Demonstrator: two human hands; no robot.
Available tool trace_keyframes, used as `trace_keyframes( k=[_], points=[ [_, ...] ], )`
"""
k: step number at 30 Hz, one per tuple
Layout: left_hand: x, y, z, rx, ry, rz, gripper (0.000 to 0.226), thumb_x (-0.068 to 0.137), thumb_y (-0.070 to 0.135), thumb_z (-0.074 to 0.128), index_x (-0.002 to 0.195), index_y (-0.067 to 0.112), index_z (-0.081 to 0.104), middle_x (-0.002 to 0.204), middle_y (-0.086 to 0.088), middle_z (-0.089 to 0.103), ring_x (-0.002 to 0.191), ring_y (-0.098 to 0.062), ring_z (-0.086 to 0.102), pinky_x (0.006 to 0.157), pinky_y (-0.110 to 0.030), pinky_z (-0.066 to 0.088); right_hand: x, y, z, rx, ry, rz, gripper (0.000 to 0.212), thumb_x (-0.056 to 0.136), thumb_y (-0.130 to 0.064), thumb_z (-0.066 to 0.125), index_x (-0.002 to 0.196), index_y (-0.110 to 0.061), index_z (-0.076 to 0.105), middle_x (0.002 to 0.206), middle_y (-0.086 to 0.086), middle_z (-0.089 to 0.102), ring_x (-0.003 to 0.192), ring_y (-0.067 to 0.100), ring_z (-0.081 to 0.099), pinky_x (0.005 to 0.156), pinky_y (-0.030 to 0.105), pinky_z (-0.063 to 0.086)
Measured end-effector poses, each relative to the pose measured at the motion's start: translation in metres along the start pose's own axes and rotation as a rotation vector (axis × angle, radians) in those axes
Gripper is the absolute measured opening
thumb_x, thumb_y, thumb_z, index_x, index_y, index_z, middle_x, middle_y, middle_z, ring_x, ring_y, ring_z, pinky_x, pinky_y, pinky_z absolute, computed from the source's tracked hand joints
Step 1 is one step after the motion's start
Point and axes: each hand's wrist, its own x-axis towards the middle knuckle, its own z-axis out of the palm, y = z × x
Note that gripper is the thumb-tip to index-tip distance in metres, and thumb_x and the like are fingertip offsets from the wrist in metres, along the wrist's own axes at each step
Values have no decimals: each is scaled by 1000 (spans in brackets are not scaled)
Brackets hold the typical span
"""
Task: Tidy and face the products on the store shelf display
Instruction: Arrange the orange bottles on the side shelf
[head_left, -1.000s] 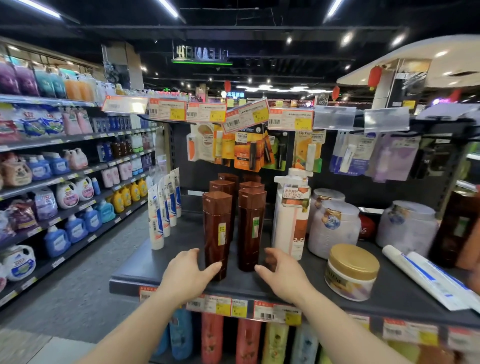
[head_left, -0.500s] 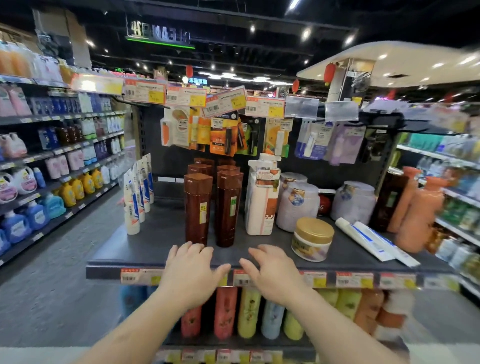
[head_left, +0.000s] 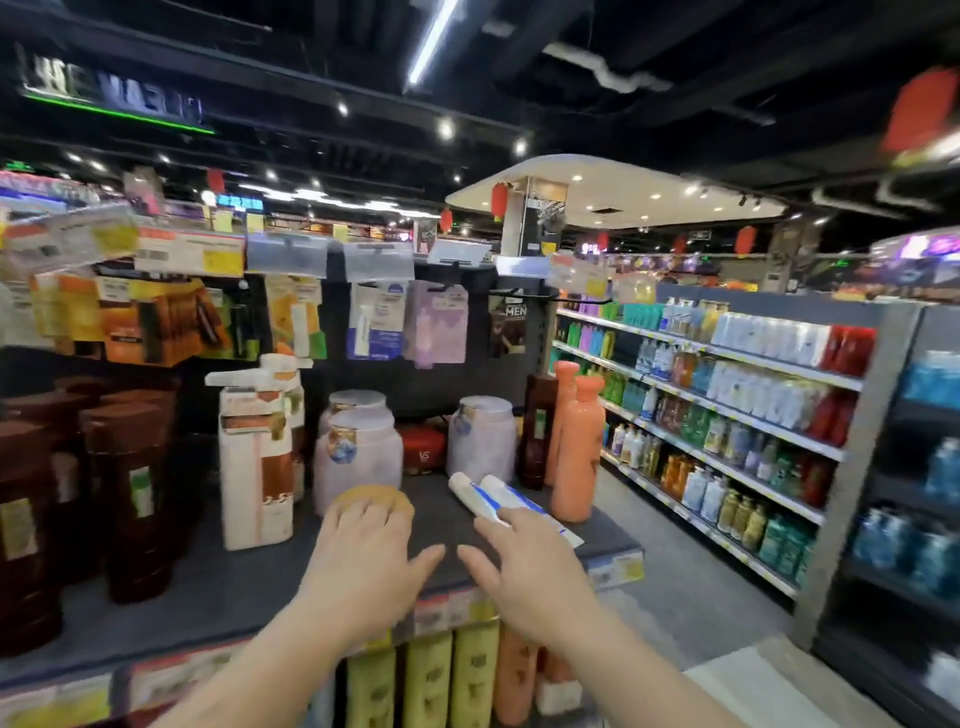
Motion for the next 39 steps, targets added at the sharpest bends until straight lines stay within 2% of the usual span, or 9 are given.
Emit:
trace_keyframes(
  k=[2, 4, 6, 11, 13, 18, 25, 32, 39],
  points=[
    [25, 33, 3, -40, -10, -16, 72, 90, 67, 23, 147, 23, 30, 154, 1, 31, 143, -21, 21, 117, -40, 14, 7, 37, -10, 21, 46, 11, 72, 81, -66, 22, 124, -25, 63, 119, 5, 62, 114, 27, 55, 91, 34, 45],
    [47, 56, 8, -38, 24, -15, 68, 92, 63, 28, 146, 23, 31, 152, 2, 34, 142, -22, 23, 116, -41, 15, 16, 66, -18, 2, -22, 20, 74, 82, -67, 17, 129, -26, 58, 122, 3, 58, 117, 24, 50, 95, 35, 41],
    [64, 72, 13, -24, 65, -20, 68, 89, 66, 24, 142, 25, 37, 147, 4, 40, 139, -21, 27, 114, -41, 17, 25, 92, -20, 4, -13, -9, 71, 86, -67, 19, 127, -24, 59, 119, 3, 59, 116, 24, 49, 96, 36, 40],
    [93, 95, 31, -39, 61, 3, 74, 83, 69, 18, 139, 27, 39, 143, 7, 43, 137, -19, 30, 113, -38, 17, 36, 129, -12, 63, -44, 1, 91, 75, -79, 7, 127, -26, 59, 122, 0, 58, 117, 20, 48, 99, 32, 38],
    [104, 105, 34, -37, 52, 29, 83, 75, 71, 9, 136, 26, 42, 139, 7, 47, 133, -18, 34, 112, -37, 19, 41, 144, -10, 62, -51, 24, 84, 75, -75, 10, 125, -28, 59, 119, -4, 57, 115, 18, 48, 95, 28, 37],
    [140, 123, 51, -72, 12, 108, 61, 90, 64, 34, 138, 25, 40, 135, 5, 47, 126, -19, 38, 110, -35, 24, 50, 175, -10, 58, -80, 120, 48, 91, -60, 42, 120, -27, 61, 113, -5, 57, 111, 17, 49, 91, 30, 40],
    [184, 134, 73, -214, 45, 159, 67, 87, 62, 46, 140, 19, 42, 140, 2, 45, 130, -17, 35, 111, -33, 25, 68, 209, -7, 14, -124, 251, 65, 86, -67, 46, 140, -32, 44, 134, -7, 49, 125, 15, 44, 102, 32, 40],
    [207, 138, 82, -212, 52, 140, 71, 86, 66, 45, 141, 21, 41, 141, 3, 44, 134, -18, 33, 115, -38, 23, 106, 231, 7, 72, -165, 265, 79, 74, -70, 59, 142, -35, 40, 140, -3, 46, 130, 19, 40, 106, 39, 39],
    [217, 170, 86, -334, 111, -22, 51, 71, 71, 54, 97, 27, 61, 97, 7, 61, 94, -13, 54, 81, -35, 48, 137, 251, 18, 395, -176, 76, 47, 67, -50, 74, 109, -33, 63, 109, -3, 56, 107, 17, 53, 88, 35, 47]
  ],
)
